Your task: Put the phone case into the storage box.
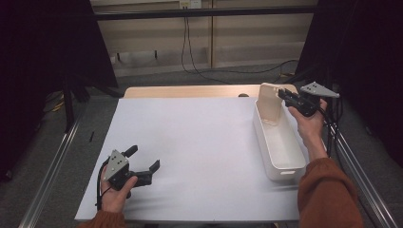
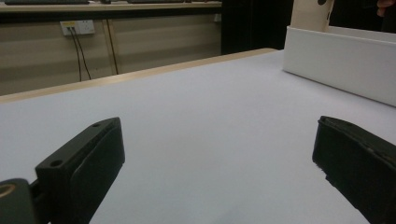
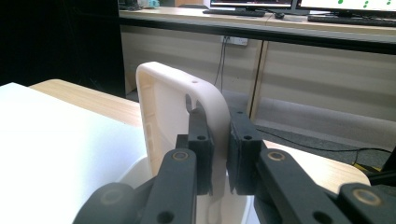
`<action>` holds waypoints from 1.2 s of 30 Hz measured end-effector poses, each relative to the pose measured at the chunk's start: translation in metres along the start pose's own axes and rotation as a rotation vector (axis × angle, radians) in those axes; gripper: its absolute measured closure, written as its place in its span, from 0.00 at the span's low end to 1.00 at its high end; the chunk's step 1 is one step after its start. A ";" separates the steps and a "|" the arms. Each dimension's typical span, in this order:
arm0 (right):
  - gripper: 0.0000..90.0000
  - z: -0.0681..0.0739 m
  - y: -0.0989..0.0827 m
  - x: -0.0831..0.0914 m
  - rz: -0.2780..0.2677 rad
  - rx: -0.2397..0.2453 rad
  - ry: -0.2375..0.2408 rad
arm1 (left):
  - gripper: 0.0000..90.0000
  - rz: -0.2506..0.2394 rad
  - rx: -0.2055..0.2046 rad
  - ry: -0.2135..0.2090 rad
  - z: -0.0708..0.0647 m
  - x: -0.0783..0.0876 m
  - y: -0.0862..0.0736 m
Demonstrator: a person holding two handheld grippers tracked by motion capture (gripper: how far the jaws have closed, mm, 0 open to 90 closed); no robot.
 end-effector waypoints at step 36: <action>0.84 -0.014 -0.012 -0.016 0.071 0.014 -0.017 | 0.03 0.001 -0.006 -0.006 -0.001 0.000 0.000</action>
Point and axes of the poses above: each handheld gripper's, and its own axes: x roughly backward along the jaws, y roughly out of its top, z roughly to its left, the point moved 9 cm from there along -x, roughly forward along the jaws, and after that the axes turned 13 degrees about z, right-handed, at the moved point
